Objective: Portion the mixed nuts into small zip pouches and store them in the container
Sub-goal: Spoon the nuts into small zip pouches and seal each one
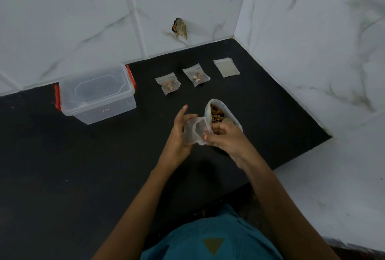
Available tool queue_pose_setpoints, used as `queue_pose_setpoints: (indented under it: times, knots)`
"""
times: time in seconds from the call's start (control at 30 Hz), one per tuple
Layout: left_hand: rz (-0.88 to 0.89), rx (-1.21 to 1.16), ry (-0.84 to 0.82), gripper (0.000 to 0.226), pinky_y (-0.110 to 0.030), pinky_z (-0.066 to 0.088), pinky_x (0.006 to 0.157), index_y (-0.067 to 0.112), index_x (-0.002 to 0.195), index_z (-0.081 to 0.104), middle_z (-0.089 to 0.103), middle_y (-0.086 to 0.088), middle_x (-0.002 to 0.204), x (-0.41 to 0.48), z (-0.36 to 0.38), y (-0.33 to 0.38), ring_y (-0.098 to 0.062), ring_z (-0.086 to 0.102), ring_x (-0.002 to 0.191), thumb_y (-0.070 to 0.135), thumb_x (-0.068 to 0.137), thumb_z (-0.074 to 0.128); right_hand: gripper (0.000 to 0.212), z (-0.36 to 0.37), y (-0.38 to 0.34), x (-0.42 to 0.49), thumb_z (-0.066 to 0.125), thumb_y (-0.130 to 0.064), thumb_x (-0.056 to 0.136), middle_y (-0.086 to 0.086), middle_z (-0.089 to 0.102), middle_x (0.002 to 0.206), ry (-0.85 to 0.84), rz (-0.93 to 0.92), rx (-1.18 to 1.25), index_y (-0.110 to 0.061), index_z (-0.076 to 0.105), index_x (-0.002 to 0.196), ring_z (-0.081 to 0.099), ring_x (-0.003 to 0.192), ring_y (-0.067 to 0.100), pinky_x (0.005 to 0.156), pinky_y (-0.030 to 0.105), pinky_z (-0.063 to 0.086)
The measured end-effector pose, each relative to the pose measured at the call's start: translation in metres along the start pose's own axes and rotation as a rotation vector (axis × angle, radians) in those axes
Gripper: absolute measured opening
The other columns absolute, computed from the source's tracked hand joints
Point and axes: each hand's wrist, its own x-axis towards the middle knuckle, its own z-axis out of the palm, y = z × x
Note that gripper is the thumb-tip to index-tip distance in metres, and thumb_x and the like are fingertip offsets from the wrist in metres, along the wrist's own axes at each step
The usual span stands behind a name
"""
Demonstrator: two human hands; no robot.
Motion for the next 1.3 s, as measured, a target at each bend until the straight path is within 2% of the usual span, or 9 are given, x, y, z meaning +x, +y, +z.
queue_pose_setpoints:
  times: [0.07,0.23,0.33,0.43,0.57,0.8,0.93,1.1,1.3]
  knots:
    - [0.002,0.029,-0.013,0.095,-0.024,0.035,0.103,0.045,0.133,0.004,0.034,0.009,0.133,-0.001,0.002,-0.001,-0.006,0.039,0.126,0.007,0.078,0.071,0.02,0.0,-0.002,0.001,0.064,-0.003,0.08,0.004,0.066,0.101,-0.034,0.026,0.0,-0.018,0.062,0.093,0.064,0.094,0.013,0.081,0.024,0.054]
    - [0.011,0.091,-0.051,0.09,-0.027,0.03,0.108,0.032,0.139,0.003,0.028,0.002,0.142,-0.003,0.008,-0.008,-0.009,0.029,0.132,0.009,0.081,0.067,0.022,0.0,-0.007,0.0,0.063,0.002,0.081,0.001,0.066,0.095,-0.088,0.046,0.074,-0.015,0.062,0.096,0.065,0.089,0.009,0.069,0.017,0.053]
    - [-0.01,0.115,-0.002,0.092,-0.025,0.026,0.108,0.025,0.137,0.009,0.03,-0.008,0.144,-0.001,0.008,-0.006,-0.001,0.022,0.129,0.015,0.075,0.075,0.022,-0.002,-0.006,0.001,0.064,-0.005,0.082,-0.006,0.064,0.093,0.018,-0.02,-0.087,-0.017,0.062,0.1,0.062,0.086,0.004,0.06,0.009,0.048]
    - [0.042,0.189,-0.031,0.104,-0.043,0.01,0.115,0.026,0.139,0.006,0.024,-0.006,0.147,0.003,0.01,-0.004,-0.006,0.011,0.134,0.024,0.067,0.08,0.025,0.0,-0.004,0.003,0.063,-0.006,0.083,-0.003,0.063,0.096,0.104,-0.072,-0.236,-0.014,0.061,0.107,0.06,0.08,0.002,0.053,0.009,0.047]
    - [0.132,0.16,-0.043,0.089,-0.025,-0.009,0.112,0.034,0.136,0.012,0.019,0.007,0.142,0.009,0.016,0.001,-0.006,0.004,0.139,0.043,0.066,0.066,0.024,0.007,-0.003,0.004,0.061,-0.002,0.083,-0.007,0.058,0.091,0.13,-0.152,-0.424,-0.012,0.059,0.105,0.055,0.076,0.001,0.058,0.013,0.049]
    - [0.164,0.087,0.001,0.062,-0.016,0.024,0.101,0.024,0.123,0.029,0.047,-0.005,0.115,0.01,0.024,0.003,-0.007,0.042,0.111,0.033,0.071,0.063,0.015,0.011,-0.001,0.004,0.066,-0.016,0.083,-0.007,0.056,0.083,0.174,-0.223,-0.49,-0.015,0.058,0.095,0.05,0.07,-0.003,0.056,0.006,0.039]
    - [0.136,0.015,0.012,0.06,-0.007,0.03,0.097,0.019,0.117,0.037,0.046,0.014,0.109,0.011,0.025,0.004,0.019,0.038,0.11,0.014,0.069,0.073,0.024,0.011,-0.003,0.005,0.068,-0.016,0.081,-0.01,0.053,0.084,0.161,-0.231,-0.539,-0.013,0.057,0.102,0.049,0.073,-0.003,0.059,0.005,0.036]
    - [-0.026,-0.13,0.092,0.049,-0.009,0.04,0.091,0.034,0.111,0.043,0.052,-0.005,0.118,0.012,0.023,0.006,0.002,0.049,0.111,0.04,0.068,0.066,0.015,0.008,-0.002,0.01,0.066,-0.01,0.082,-0.006,0.059,0.087,0.231,-0.254,-0.48,-0.014,0.06,0.095,0.056,0.079,0.002,0.064,0.006,0.043]
    - [-0.084,-0.232,0.108,0.053,-0.011,0.041,0.092,0.016,0.112,0.048,0.052,0.002,0.119,0.011,0.023,0.011,0.006,0.048,0.114,0.039,0.068,0.067,0.005,0.008,0.002,0.013,0.063,-0.012,0.085,-0.007,0.061,0.079,0.286,-0.317,-0.439,-0.017,0.062,0.085,0.056,0.072,0.0,0.065,0.007,0.046]
